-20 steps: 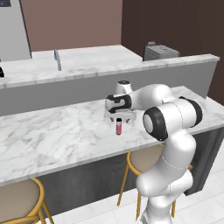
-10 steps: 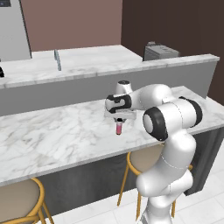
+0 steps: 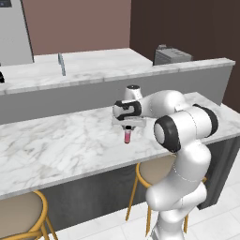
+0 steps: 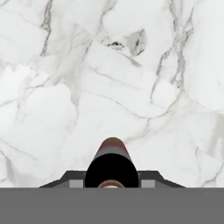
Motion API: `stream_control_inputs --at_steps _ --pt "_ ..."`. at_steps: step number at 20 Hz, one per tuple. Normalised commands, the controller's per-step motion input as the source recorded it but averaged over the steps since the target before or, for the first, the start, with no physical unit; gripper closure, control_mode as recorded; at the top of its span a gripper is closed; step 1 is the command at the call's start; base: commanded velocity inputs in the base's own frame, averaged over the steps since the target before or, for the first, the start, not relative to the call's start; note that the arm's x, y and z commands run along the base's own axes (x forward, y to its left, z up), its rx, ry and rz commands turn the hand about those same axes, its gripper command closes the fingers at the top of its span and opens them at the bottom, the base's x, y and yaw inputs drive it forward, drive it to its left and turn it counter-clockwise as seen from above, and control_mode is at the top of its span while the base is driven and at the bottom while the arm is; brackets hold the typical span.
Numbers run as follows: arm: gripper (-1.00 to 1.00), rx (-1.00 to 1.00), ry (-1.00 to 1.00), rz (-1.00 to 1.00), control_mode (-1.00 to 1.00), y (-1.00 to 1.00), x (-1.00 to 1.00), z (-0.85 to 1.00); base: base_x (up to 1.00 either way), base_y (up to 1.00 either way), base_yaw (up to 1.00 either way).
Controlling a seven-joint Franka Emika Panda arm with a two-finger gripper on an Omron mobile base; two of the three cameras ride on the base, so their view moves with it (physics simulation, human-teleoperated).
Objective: Place the large bottle from the dining counter next to the other large bottle outside the sink, and place the small bottle from the dining counter next to the other small bottle inside the sink.
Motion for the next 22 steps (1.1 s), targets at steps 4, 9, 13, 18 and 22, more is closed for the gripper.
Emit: stream_control_inputs --at_steps 4,9,13,18,22 --pt "1.00 0.00 0.00 0.00 -1.00 0.00 -0.03 0.75 0.00 0.00 0.00" --pt "1.00 0.00 0.00 0.00 -1.00 0.00 -0.32 0.65 0.00 0.00 0.00" --pt "1.00 0.00 0.00 0.00 -1.00 0.00 -0.42 0.48 0.00 0.00 0.00" --pt "1.00 0.00 -0.01 0.00 -1.00 0.00 -0.56 0.18 0.00 0.00 0.00" --pt "1.00 0.00 -0.03 0.00 -1.00 0.00 -0.62 0.04 0.00 0.00 0.00"
